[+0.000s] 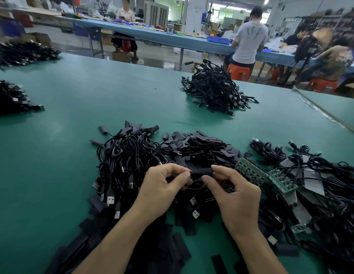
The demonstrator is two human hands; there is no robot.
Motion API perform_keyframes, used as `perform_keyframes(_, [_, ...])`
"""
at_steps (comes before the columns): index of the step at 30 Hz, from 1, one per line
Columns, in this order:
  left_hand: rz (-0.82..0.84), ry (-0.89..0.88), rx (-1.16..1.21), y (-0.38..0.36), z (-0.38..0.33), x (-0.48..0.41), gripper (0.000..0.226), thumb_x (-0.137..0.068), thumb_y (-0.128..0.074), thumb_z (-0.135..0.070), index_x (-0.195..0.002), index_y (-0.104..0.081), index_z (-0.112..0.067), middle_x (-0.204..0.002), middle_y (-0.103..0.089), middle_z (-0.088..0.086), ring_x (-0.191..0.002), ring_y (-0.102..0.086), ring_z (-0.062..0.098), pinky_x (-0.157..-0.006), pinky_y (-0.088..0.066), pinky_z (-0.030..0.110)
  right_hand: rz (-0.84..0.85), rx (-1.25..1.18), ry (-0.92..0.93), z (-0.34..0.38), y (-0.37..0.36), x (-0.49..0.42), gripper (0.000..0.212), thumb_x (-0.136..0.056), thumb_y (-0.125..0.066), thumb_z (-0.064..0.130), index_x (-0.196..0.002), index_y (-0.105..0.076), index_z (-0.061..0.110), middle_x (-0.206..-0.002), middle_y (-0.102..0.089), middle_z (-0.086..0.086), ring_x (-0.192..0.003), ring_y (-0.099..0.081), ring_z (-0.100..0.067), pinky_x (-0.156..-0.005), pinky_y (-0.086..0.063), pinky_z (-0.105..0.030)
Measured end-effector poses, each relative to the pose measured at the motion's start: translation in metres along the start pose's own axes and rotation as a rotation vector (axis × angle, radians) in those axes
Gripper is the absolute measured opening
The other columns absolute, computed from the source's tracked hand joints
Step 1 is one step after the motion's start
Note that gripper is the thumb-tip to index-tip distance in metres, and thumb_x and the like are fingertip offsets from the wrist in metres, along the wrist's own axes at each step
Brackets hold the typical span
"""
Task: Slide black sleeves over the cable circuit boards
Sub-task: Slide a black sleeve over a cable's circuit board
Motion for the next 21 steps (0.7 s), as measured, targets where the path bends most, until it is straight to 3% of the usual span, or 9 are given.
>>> perform_keyframes(6, [-0.030, -0.001, -0.037, 0.000, 0.002, 0.000, 0.014, -0.092, -0.070, -0.010, -0.086, -0.075, -0.023, -0.076, -0.076, -0.003, -0.072, -0.072, 0.011, -0.069, -0.056, 0.022, 0.043, -0.042, -0.045, -0.002, -0.010, 0.003, 0.038, -0.079, -0.075, 0.025, -0.117, -0.070, 0.021, -0.090, -0.072, 0.011, -0.083, -0.069, -0.006, -0.076, -0.056, -0.022])
perform_keyframes(10, [-0.040, -0.006, -0.052, 0.001, 0.001, 0.000, 0.015, -0.092, -0.069, -0.010, -0.086, -0.074, -0.023, -0.075, -0.076, -0.004, -0.071, -0.072, 0.011, -0.068, -0.056, 0.021, 0.058, -0.071, -0.054, -0.002, -0.014, 0.005, 0.040, -0.080, -0.075, 0.024, -0.119, -0.069, 0.019, -0.089, -0.072, 0.012, -0.081, -0.067, -0.005, -0.074, -0.052, -0.016])
perform_keyframes(13, [-0.041, -0.013, -0.048, 0.001, 0.000, 0.000, 0.015, -0.092, -0.070, -0.010, -0.086, -0.074, -0.023, -0.076, -0.076, -0.004, -0.073, -0.073, 0.011, -0.070, -0.057, 0.022, 0.020, -0.126, -0.100, -0.006, -0.011, 0.003, 0.031, -0.080, -0.074, 0.026, -0.111, -0.072, 0.026, -0.087, -0.074, 0.013, -0.077, -0.067, 0.000, -0.070, -0.048, -0.010])
perform_keyframes(16, [-0.050, -0.066, -0.056, 0.001, -0.007, 0.002, 0.016, -0.091, -0.071, -0.011, -0.090, -0.075, -0.026, -0.080, -0.076, -0.007, -0.077, -0.073, 0.010, -0.072, -0.058, 0.021, -0.022, -0.230, -0.160, -0.011, -0.006, 0.001, 0.021, -0.081, -0.076, 0.022, -0.095, -0.075, 0.038, -0.085, -0.075, 0.014, -0.075, -0.070, -0.003, -0.069, -0.052, -0.013])
perform_keyframes(19, [-0.052, -0.170, -0.129, -0.001, -0.021, 0.005, 0.018, -0.091, -0.072, -0.015, -0.101, -0.073, -0.029, -0.089, -0.075, -0.012, -0.081, -0.072, 0.007, -0.071, -0.055, 0.018, -0.079, -0.329, -0.213, -0.017, 0.003, -0.004, 0.027, -0.082, -0.077, 0.011, -0.088, -0.076, 0.038, -0.082, -0.075, 0.006, -0.071, -0.070, -0.009, -0.066, -0.054, -0.017])
perform_keyframes(21, [-0.056, -0.298, -0.263, -0.003, -0.036, 0.007, 0.010, -0.092, -0.071, -0.016, -0.101, -0.074, -0.020, -0.094, -0.073, -0.011, -0.088, -0.069, 0.005, -0.075, -0.055, 0.018, -0.141, -0.443, -0.262, -0.020, 0.011, -0.007, 0.020, -0.079, -0.076, 0.017, -0.088, -0.077, 0.036, -0.082, -0.075, 0.002, -0.072, -0.070, -0.010, -0.067, -0.054, -0.017])
Point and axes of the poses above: each hand's wrist, its own x-axis away from the middle knuckle, its own y-axis out of the back of the hand, z = x × y, the point moved 10 cm from there along -x, towards the middle knuckle
